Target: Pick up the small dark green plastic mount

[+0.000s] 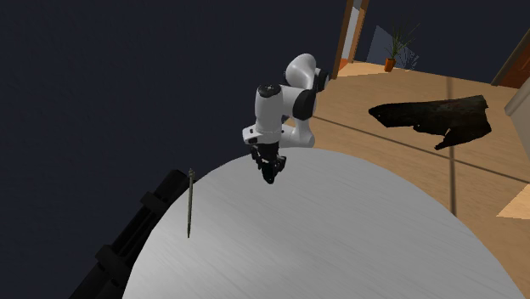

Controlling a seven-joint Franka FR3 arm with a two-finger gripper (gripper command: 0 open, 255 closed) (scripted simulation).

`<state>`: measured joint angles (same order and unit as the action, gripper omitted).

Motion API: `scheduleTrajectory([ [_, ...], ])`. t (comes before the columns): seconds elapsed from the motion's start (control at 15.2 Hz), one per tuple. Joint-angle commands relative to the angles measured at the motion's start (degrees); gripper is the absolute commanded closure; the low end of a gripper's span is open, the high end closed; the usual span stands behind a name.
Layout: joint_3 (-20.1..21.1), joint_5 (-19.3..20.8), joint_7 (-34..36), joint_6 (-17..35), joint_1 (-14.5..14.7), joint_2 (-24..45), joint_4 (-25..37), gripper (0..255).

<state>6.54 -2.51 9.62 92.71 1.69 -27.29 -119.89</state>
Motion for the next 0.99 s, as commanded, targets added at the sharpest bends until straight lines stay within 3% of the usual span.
scheduleTrajectory([
  [0.0, 0.0, 0.0, 0.1, -1.3, 0.0, 0.3, 1.6, 255],
  [0.92, -0.1, 0.4, 0.3, -10.5, -0.2, 3.3, 13.8, 255],
])
